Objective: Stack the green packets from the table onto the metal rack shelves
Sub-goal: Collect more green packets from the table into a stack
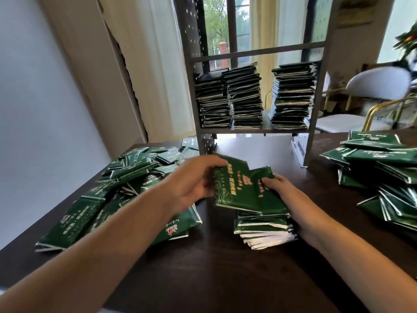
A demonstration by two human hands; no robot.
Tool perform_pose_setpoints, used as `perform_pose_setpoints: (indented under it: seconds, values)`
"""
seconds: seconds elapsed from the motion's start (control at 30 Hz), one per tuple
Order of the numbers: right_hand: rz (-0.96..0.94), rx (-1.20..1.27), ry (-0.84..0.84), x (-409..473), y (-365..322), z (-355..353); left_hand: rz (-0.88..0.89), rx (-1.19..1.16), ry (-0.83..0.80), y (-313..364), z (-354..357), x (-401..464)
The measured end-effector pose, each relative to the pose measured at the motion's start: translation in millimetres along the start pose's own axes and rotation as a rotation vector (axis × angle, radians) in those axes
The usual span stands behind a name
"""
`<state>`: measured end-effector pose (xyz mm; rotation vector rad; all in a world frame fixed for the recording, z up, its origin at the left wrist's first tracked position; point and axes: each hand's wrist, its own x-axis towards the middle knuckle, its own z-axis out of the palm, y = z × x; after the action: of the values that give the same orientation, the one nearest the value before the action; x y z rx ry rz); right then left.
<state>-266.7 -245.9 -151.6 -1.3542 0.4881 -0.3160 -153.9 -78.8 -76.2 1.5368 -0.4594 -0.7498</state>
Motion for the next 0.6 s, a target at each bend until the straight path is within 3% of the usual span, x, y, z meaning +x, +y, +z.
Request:
perform_pose_setpoints:
  seconds: [0.13,0.27,0.37,0.47,0.6]
  values:
    - [-0.044,-0.070,0.014,3,2,-1,-0.016,0.023,0.026,-22,23,9]
    - [-0.074,-0.137,0.029,6,5,2,0.036,-0.149,0.110,-45,40,7]
    - [-0.071,-0.182,0.070,6,7,3,0.001,-0.300,0.065,-55,55,6]
    - [-0.111,-0.389,0.094,1,1,7,-0.029,-0.381,0.027,-56,60,9]
    - [-0.066,-0.125,0.151,-5,-2,2,-0.057,-0.369,0.041,-55,59,12]
